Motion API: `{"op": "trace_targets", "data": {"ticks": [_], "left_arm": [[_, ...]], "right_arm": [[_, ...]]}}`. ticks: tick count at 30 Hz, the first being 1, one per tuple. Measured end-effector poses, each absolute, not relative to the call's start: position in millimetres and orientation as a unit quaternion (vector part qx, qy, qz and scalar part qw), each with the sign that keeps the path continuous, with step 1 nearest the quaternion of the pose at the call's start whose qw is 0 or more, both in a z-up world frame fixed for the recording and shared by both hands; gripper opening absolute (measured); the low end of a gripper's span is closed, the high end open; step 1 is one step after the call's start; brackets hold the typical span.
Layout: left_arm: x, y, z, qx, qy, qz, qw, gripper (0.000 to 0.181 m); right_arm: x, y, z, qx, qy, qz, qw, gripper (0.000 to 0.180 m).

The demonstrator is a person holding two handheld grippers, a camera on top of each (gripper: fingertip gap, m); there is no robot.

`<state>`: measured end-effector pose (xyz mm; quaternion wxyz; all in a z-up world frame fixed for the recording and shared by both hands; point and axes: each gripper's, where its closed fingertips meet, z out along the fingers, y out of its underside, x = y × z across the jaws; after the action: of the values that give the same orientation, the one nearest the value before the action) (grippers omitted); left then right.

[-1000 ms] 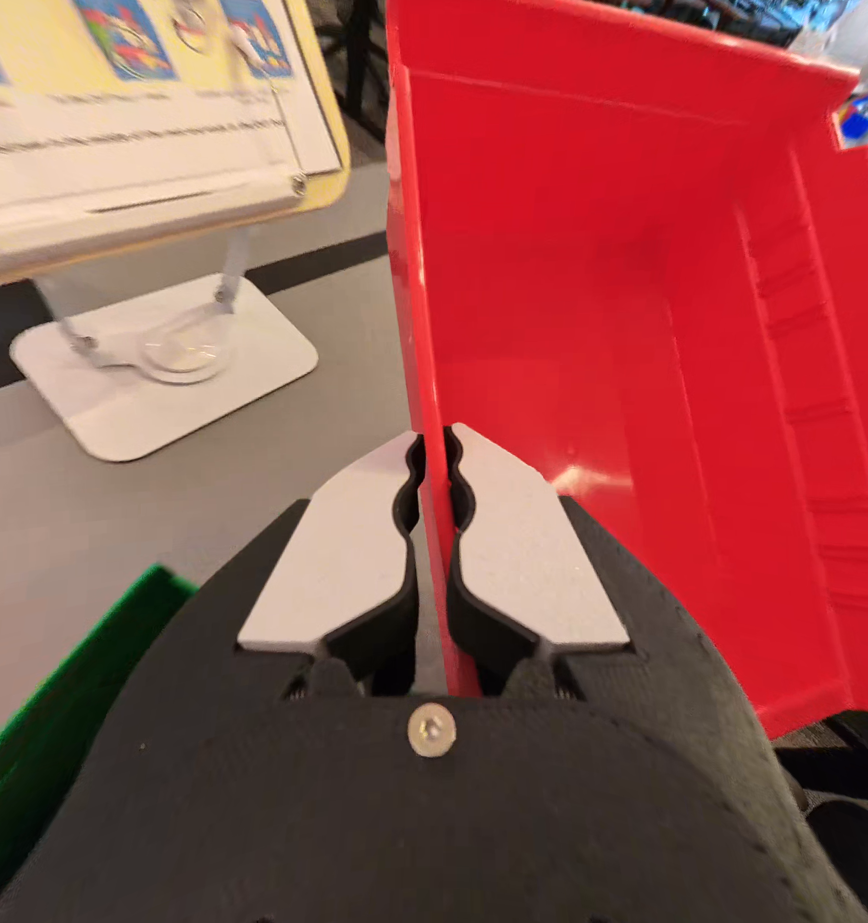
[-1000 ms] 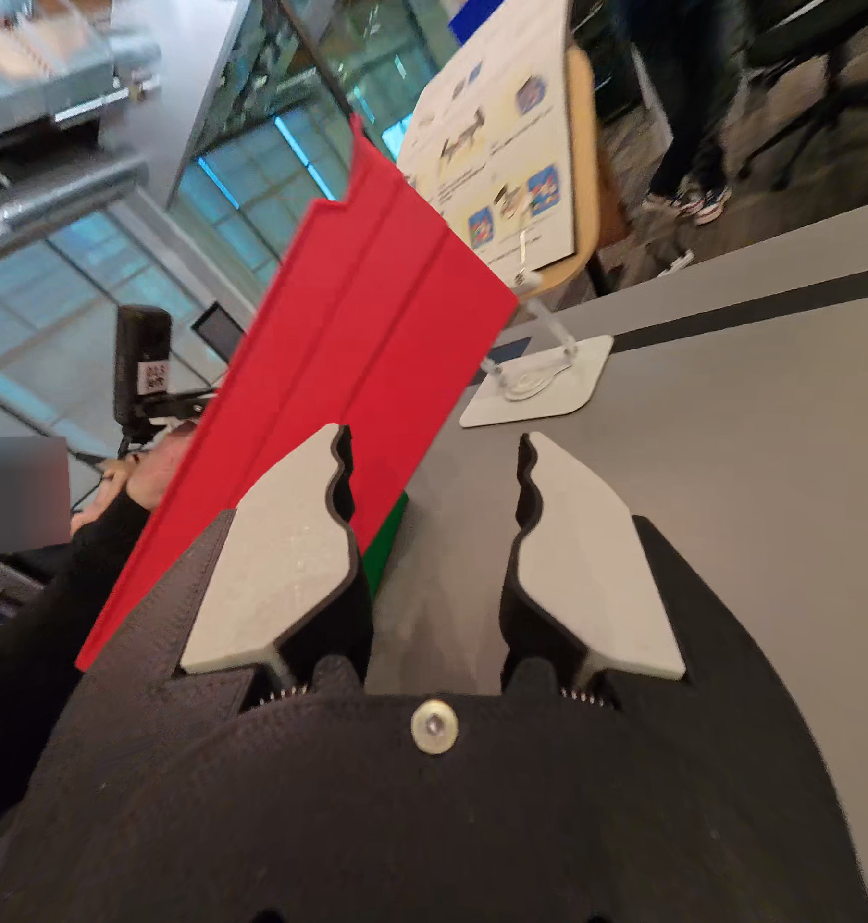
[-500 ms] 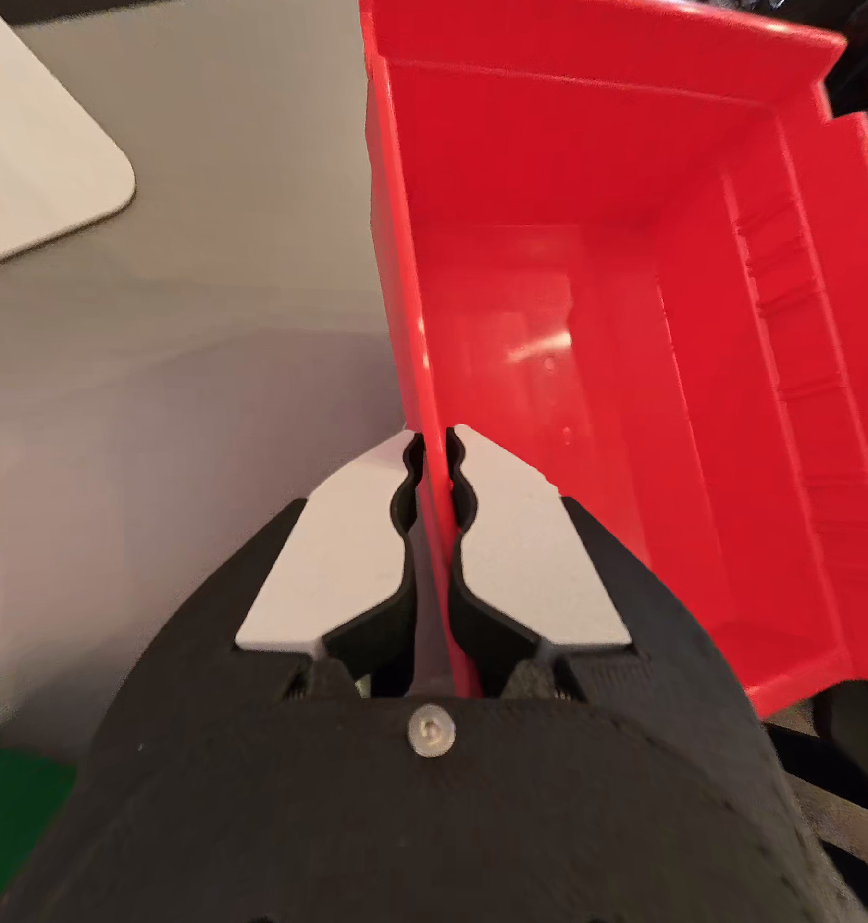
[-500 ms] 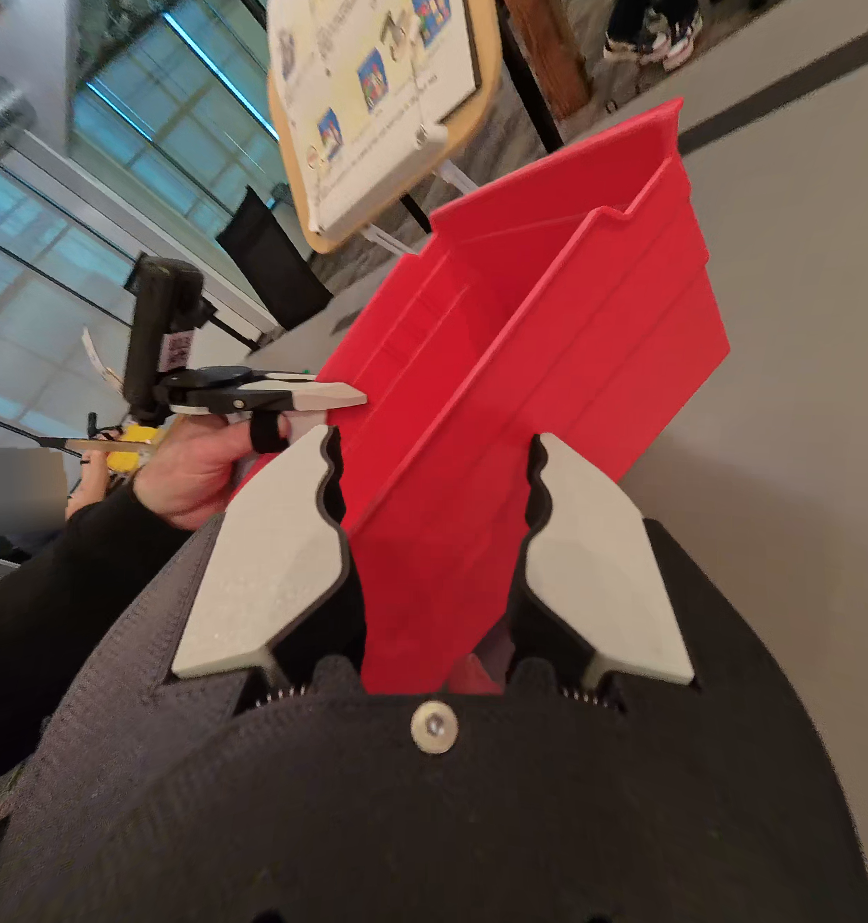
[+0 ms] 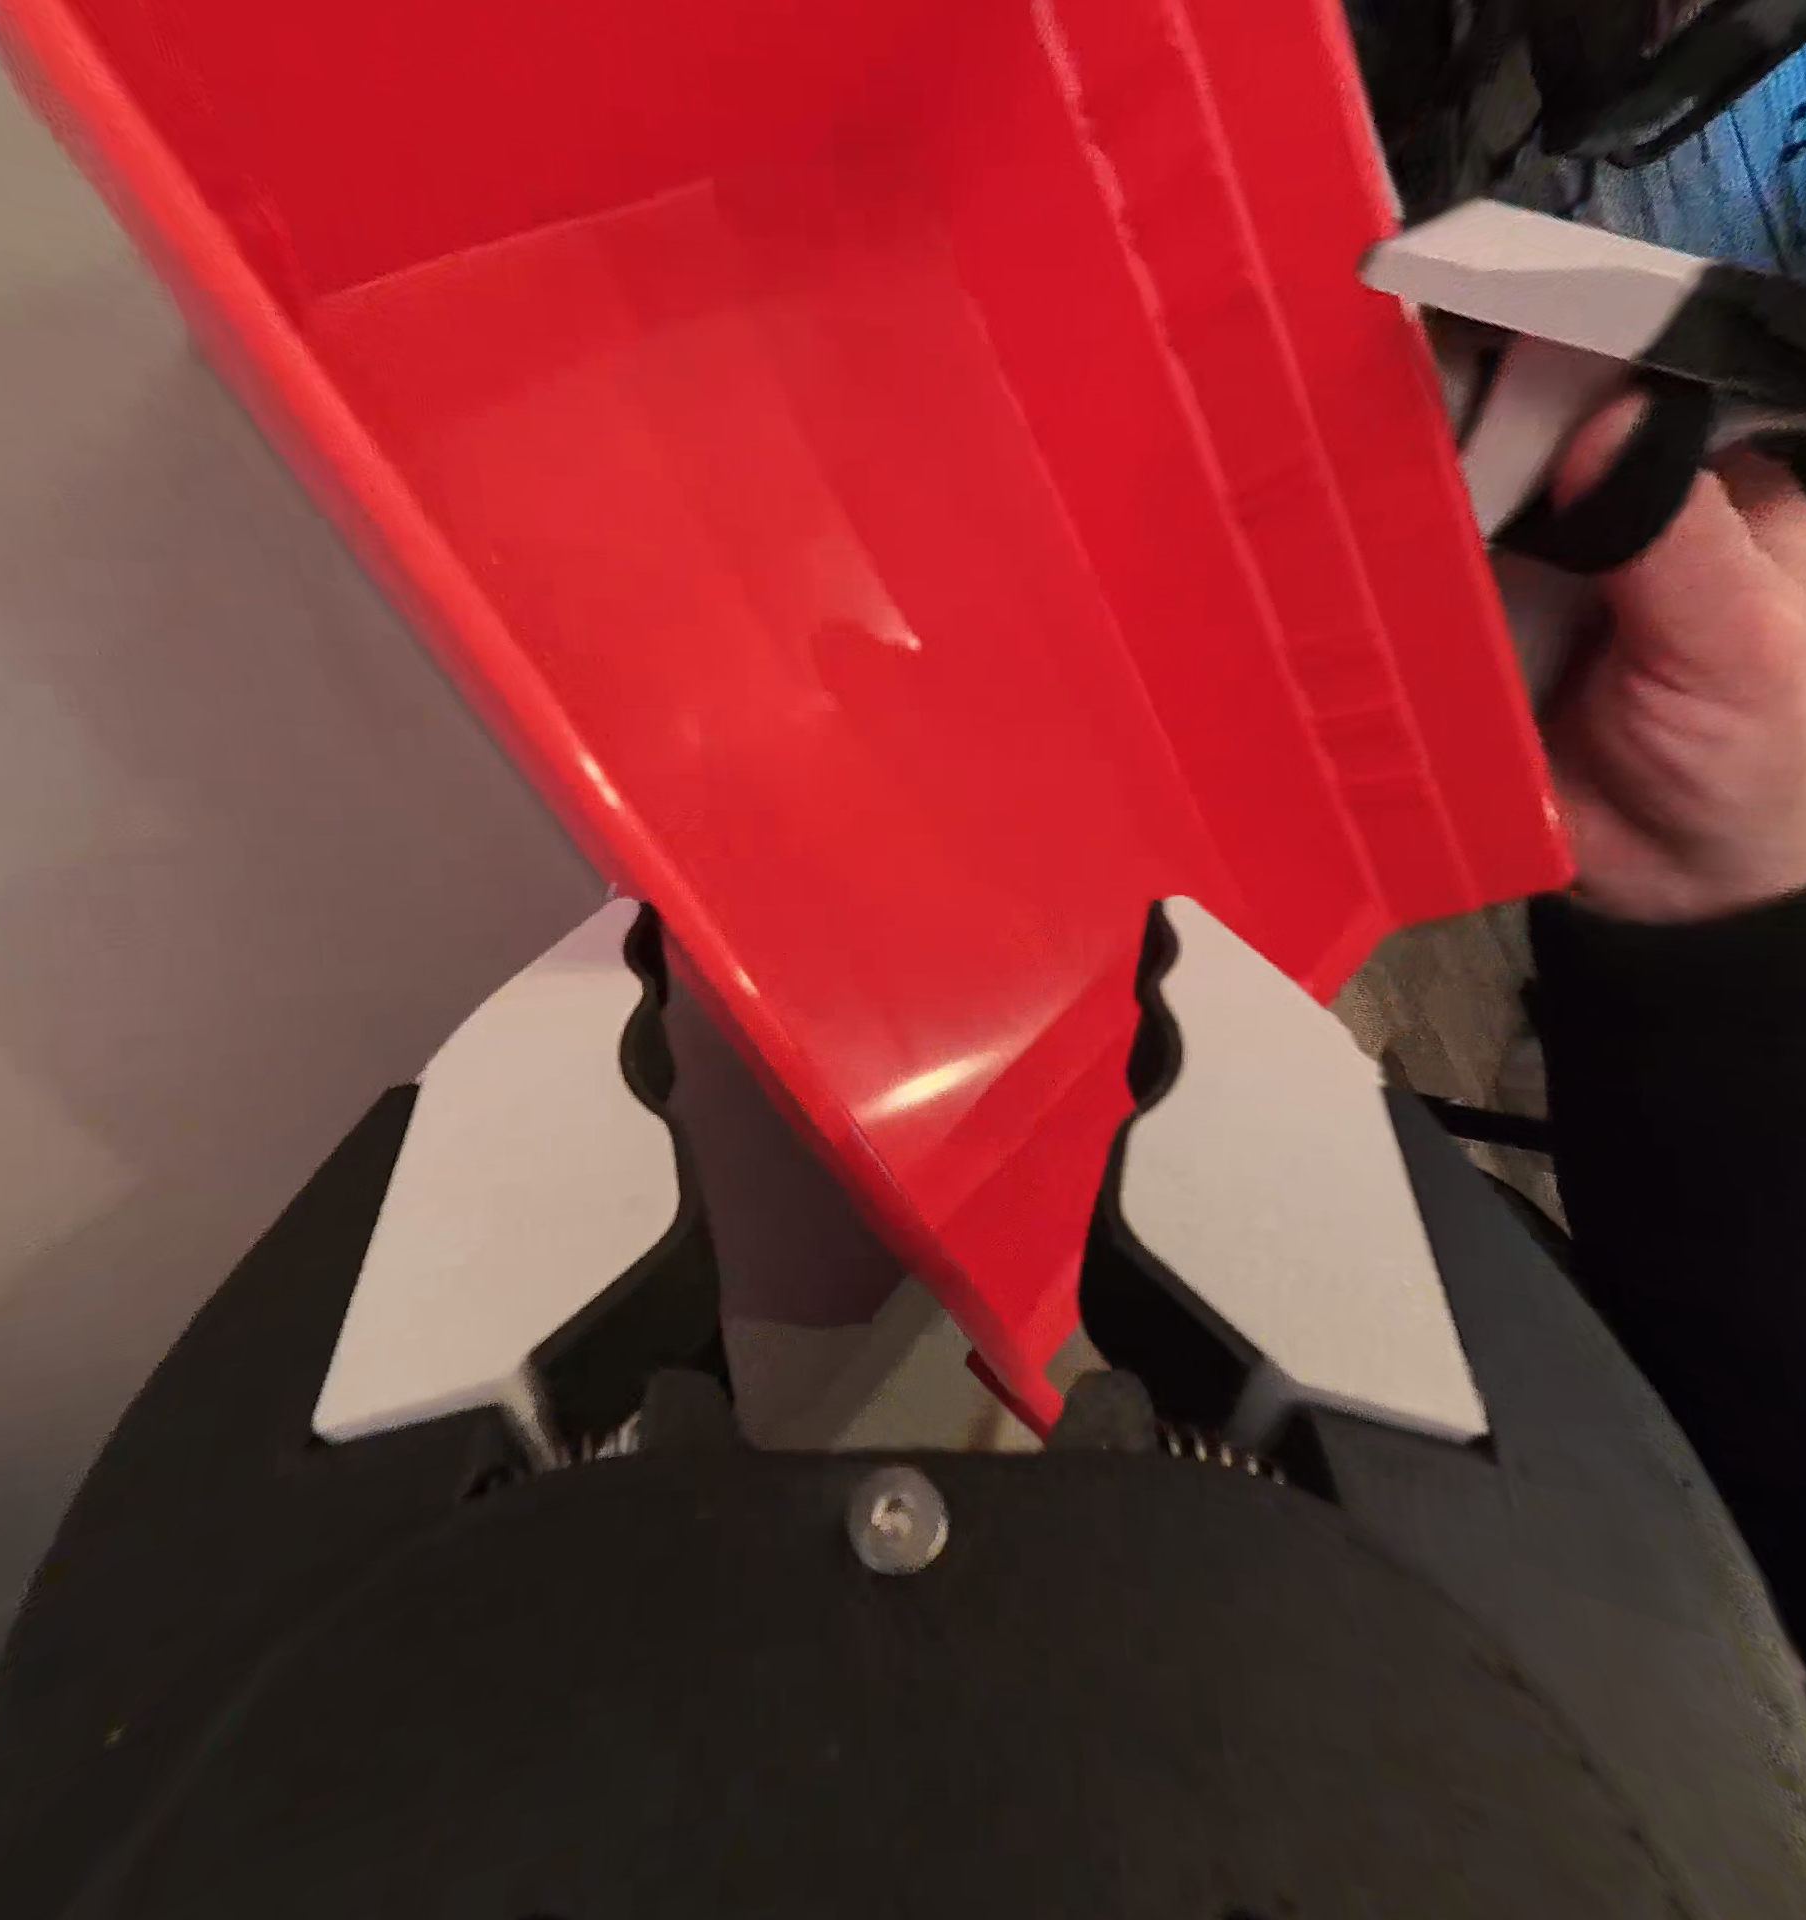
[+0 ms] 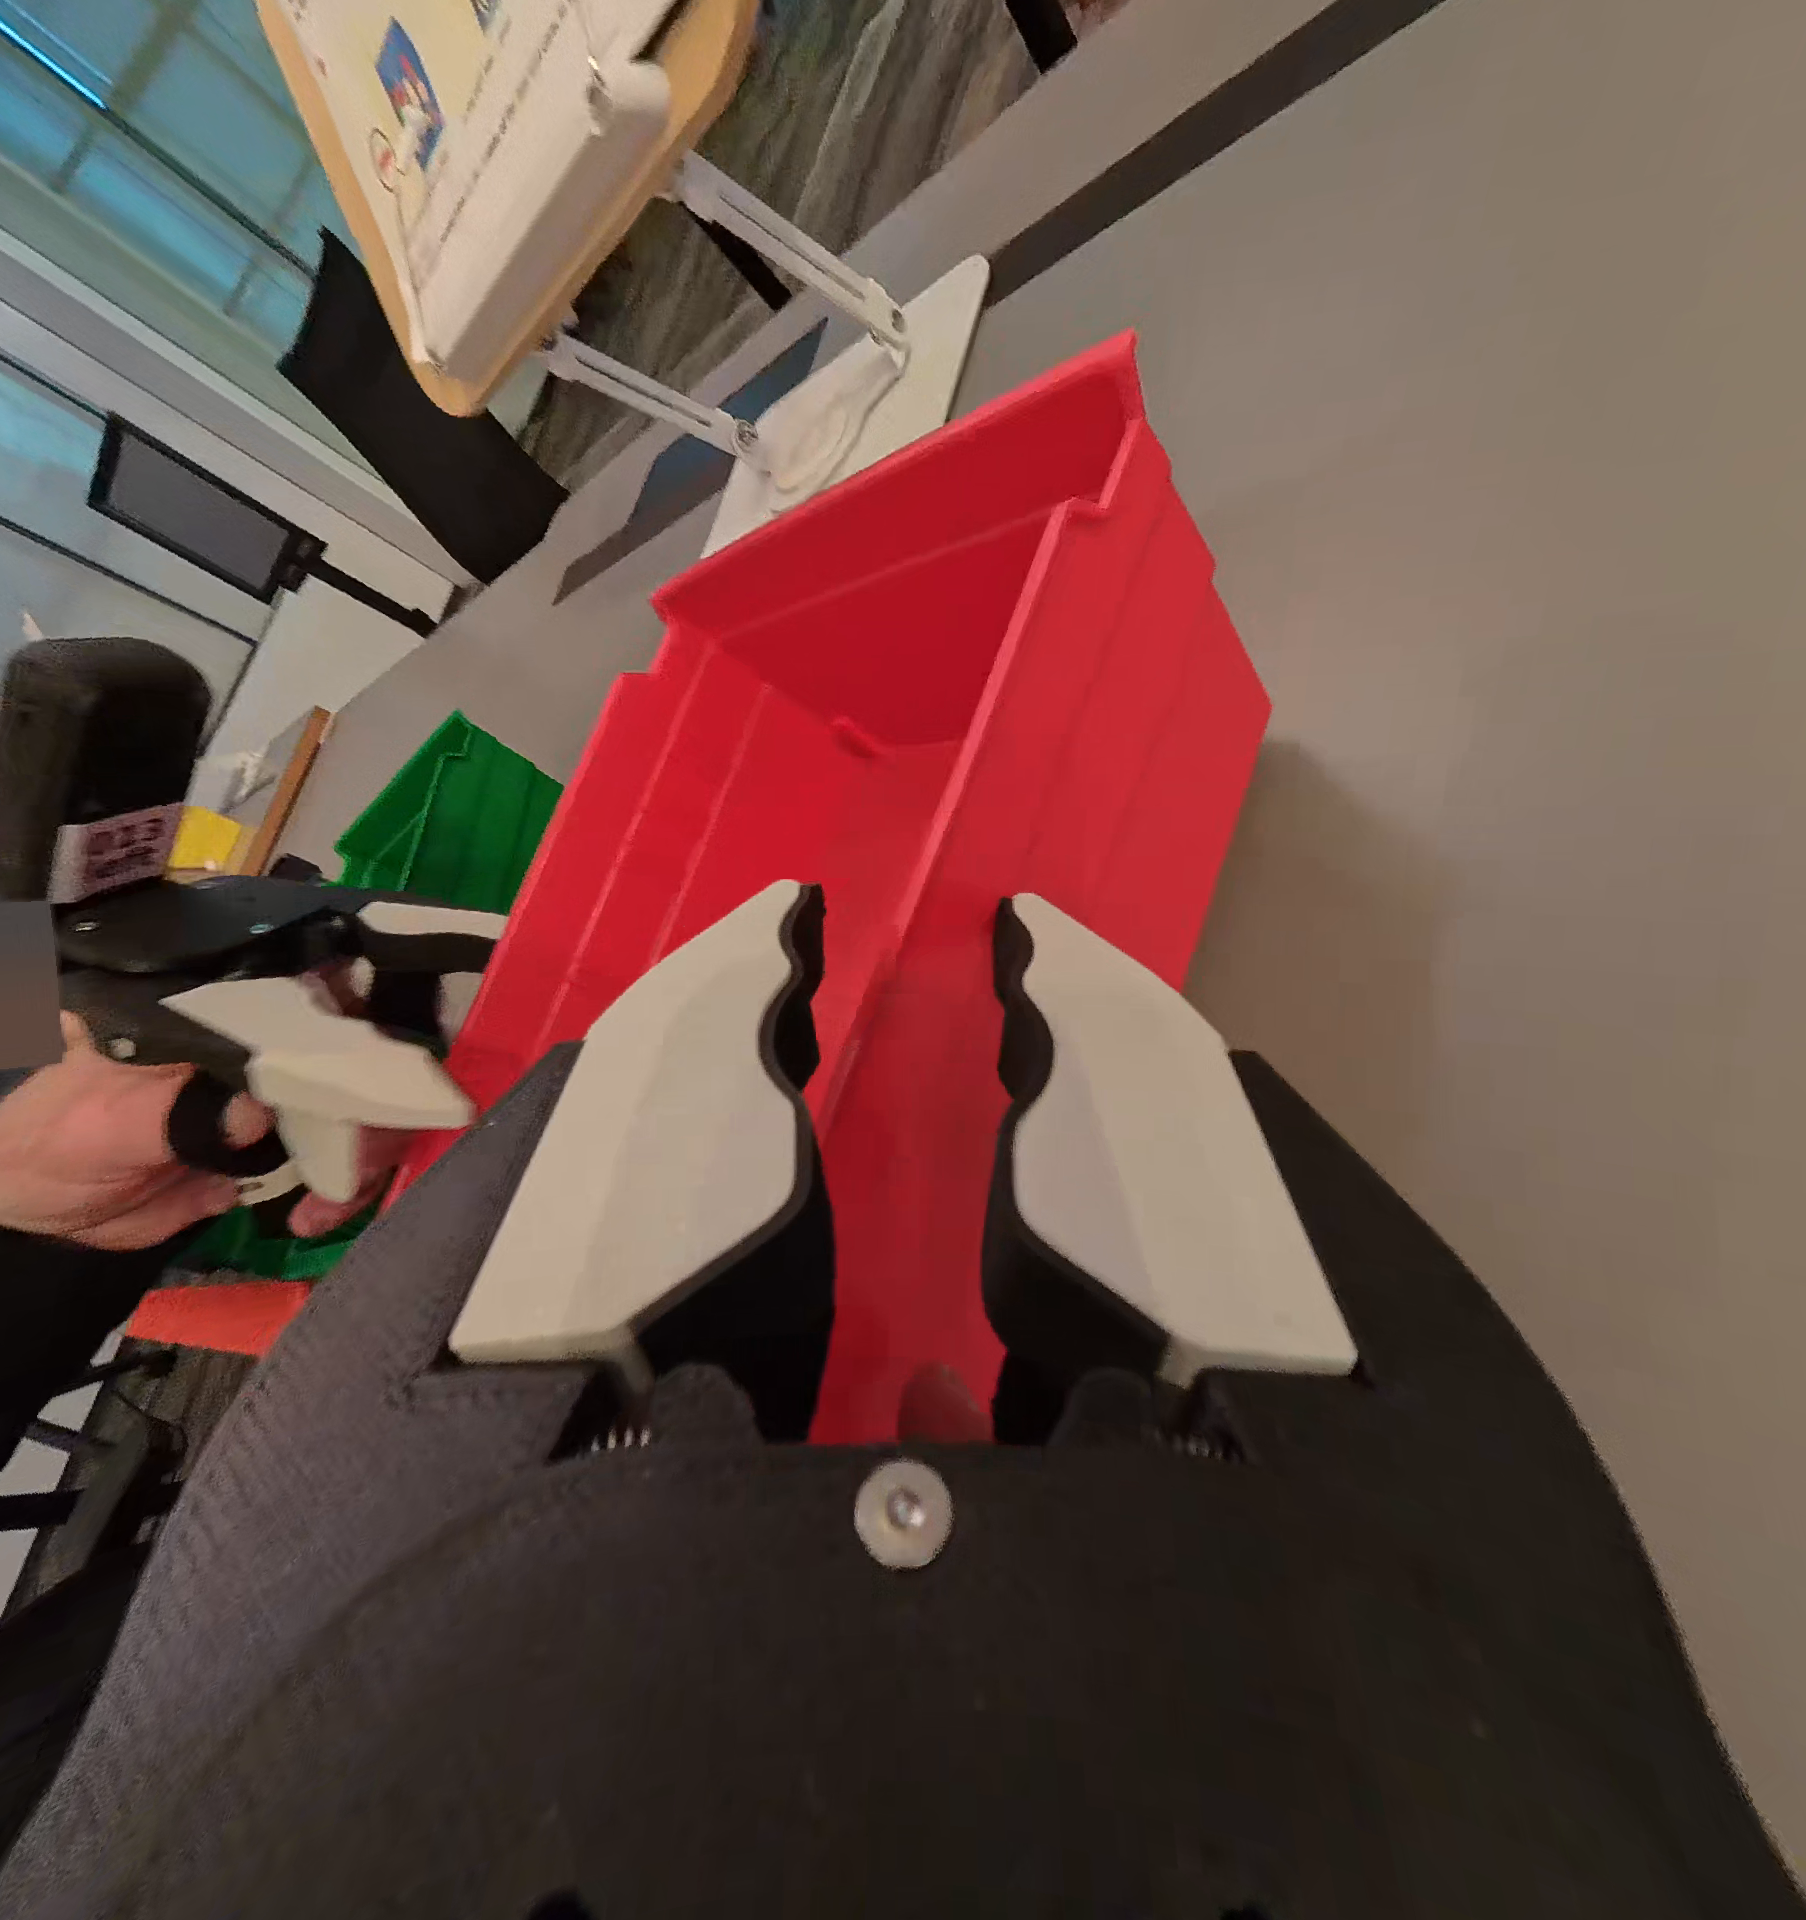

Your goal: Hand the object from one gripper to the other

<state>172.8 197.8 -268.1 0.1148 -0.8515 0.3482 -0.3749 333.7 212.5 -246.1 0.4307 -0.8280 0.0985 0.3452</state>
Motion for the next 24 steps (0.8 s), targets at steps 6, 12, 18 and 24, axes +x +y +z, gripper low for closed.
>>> {"op": "trace_targets", "data": {"ticks": [6,12,18,24], "left_arm": [[171.3,178.4,-240.5,-0.825,0.338,-0.44,0.108,0.11],[110.7,174.9,-186.3,-0.801,0.344,-0.446,0.204,0.11],[-55.9,216.9,-190.4,-0.863,0.316,-0.22,0.327,0.103],[-200.7,218.1,-235.8,-0.925,0.212,-0.081,0.305,0.109]], "right_arm": [[349.7,220.1,-249.7,-0.835,0.095,0.331,0.43,0.045],[343.3,209.6,-237.8,-0.863,0.047,0.268,0.426,0.057],[332.8,198.8,-247.2,-0.907,-0.02,0.179,0.382,0.06],[328.8,191.0,-268.1,-0.937,-0.055,0.12,0.323,0.062]]}}
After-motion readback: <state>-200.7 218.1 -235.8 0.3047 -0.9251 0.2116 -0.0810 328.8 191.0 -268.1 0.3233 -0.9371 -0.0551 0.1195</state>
